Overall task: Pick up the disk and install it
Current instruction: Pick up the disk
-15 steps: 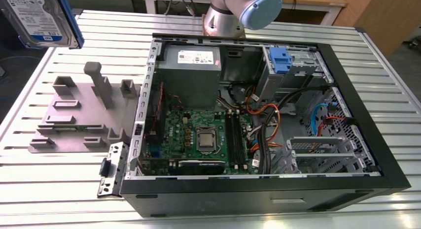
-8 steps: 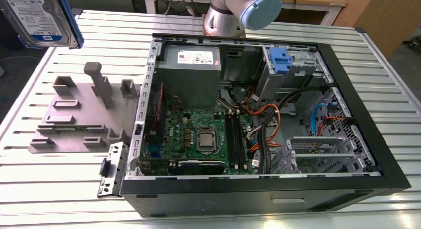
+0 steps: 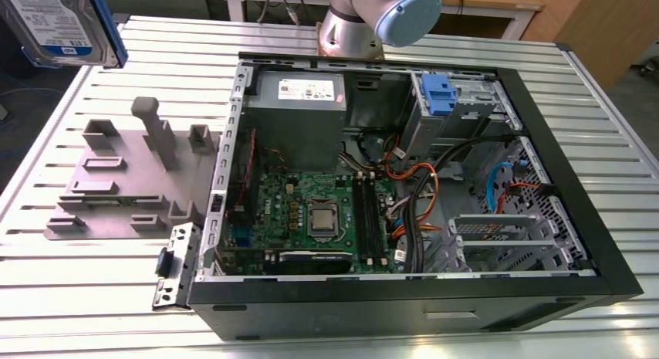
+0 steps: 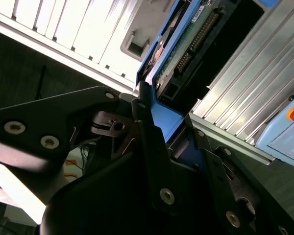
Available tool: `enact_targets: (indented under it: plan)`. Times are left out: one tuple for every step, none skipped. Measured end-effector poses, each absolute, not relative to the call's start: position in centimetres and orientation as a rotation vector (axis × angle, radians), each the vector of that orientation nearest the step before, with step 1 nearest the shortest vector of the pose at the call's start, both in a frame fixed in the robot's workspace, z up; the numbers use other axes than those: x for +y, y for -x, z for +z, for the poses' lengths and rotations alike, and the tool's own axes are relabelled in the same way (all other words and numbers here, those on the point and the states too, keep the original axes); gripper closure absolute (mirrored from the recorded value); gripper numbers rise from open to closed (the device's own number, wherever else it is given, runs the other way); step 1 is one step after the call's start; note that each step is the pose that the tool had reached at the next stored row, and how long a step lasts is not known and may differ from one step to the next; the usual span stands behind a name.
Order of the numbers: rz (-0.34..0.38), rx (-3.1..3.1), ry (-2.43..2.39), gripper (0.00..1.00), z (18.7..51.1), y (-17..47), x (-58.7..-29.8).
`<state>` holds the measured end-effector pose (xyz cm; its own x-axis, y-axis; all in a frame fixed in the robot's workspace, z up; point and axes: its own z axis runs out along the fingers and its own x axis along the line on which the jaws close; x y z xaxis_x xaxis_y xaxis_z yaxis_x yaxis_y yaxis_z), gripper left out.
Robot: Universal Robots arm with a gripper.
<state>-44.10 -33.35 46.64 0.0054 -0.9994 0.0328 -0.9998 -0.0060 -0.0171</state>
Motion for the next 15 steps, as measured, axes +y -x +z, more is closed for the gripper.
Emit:
enact_targets:
  plan:
    - [0.055,-2.207,-2.220,0.64,46.8,44.1,-33.3]
    - [0.055,-2.207,-2.220,0.64,46.9,44.1,-33.3]
    - [0.055,-2.207,-2.220,0.64,47.0,44.1,-33.3]
    - [0.055,-2.207,-2.220,0.64,47.2,44.1,-33.3]
    - [0.055,-2.207,-2.220,0.64,47.3,44.1,-33.3]
    - [0.055,-2.207,-2.220,0.64,47.5,44.1,-33.3]
    - [0.055,-2.207,-2.220,0.64,47.7,44.1,-33.3]
    - [0.055,-2.207,-2.220,0.64,47.9,44.1,-33.3]
    - [0.055,-2.207,-2.220,0.64,48.1,44.1,-33.3]
    - [0.055,-2.207,-2.220,0.64,48.3,44.1,-33.3]
    - [0.055,-2.207,-2.220,0.64,48.4,44.1,-33.3]
    - [0.055,-2.207,-2.220,0.64,48.5,44.1,-33.3]
    - [0.055,-2.207,-2.220,0.64,48.6,44.1,-33.3]
    - [0.055,-2.207,-2.220,0.64,48.6,44.1,-33.4]
    - [0.055,-2.207,-2.220,0.64,48.6,44.1,-33.4]
